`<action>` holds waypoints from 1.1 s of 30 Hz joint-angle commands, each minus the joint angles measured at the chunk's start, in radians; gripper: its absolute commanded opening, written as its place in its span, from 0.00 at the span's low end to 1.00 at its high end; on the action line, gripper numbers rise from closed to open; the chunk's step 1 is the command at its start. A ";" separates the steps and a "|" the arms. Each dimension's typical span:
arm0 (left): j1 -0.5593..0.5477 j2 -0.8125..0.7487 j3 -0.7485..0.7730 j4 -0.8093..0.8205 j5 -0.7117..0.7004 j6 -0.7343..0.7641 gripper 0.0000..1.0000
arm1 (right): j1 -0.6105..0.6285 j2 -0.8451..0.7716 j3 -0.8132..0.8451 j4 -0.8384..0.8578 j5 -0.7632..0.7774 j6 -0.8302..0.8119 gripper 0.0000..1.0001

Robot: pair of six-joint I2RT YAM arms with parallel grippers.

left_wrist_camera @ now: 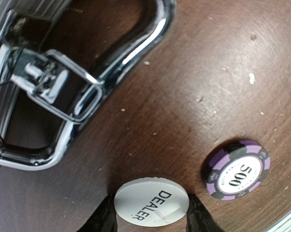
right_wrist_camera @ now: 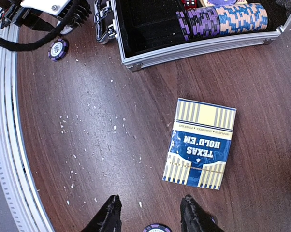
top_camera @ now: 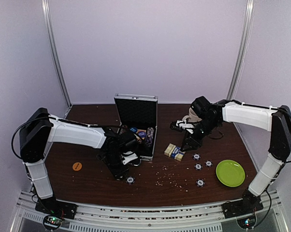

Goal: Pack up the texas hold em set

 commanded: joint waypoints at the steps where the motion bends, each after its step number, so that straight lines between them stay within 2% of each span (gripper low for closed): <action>1: 0.003 0.033 -0.002 0.017 0.006 0.014 0.38 | 0.006 0.013 0.025 -0.016 0.006 -0.009 0.42; 4: 0.003 -0.005 0.025 -0.026 -0.022 0.009 0.33 | 0.006 0.015 0.025 -0.014 0.005 -0.007 0.42; 13: 0.011 -0.090 0.222 -0.104 -0.137 0.011 0.32 | 0.007 0.012 0.028 -0.017 0.004 -0.006 0.42; 23: 0.095 0.118 0.448 0.047 -0.276 0.008 0.32 | 0.008 0.002 0.025 -0.015 0.009 -0.002 0.42; 33: 0.176 0.273 0.569 0.207 -0.254 0.002 0.29 | 0.008 0.007 0.024 -0.014 0.022 -0.006 0.42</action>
